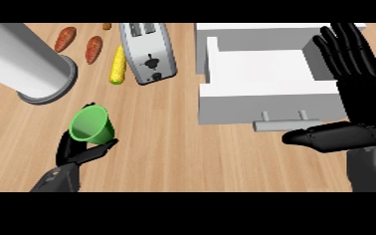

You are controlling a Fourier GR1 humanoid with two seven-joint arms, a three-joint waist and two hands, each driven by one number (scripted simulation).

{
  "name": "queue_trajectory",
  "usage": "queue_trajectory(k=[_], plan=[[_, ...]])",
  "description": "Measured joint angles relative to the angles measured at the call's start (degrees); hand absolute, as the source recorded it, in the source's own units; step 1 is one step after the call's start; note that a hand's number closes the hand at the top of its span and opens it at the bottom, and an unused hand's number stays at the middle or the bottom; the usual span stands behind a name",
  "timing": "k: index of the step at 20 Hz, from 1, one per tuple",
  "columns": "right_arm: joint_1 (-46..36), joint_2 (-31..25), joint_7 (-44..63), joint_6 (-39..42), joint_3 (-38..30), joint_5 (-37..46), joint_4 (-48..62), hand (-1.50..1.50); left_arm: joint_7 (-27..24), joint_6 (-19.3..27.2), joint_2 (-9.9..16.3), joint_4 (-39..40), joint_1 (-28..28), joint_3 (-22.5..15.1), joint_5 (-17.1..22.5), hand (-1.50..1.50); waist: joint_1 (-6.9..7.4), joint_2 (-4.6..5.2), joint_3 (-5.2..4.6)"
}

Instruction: Pick up the cup, place it into the drawer and close the drawer

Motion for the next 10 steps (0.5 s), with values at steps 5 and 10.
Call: queue_trajectory(k=[5,10], plan=[[-0.11,0.04,-0.97,-0.08,-0.02,0.7,1.02,-1.5,-2.91,2.75,-0.85,-2.82,-0.35,-0.04,-0.38,1.5,0.15,0.09,0.0],[0.06,-1.35,-1.68,1.45,-1.85,-1.0,1.74,-1.5,-6.04,8.86,-0.74,-4.97,-0.88,1.49,-0.04,1.5,0.03,0.09,0.02]])
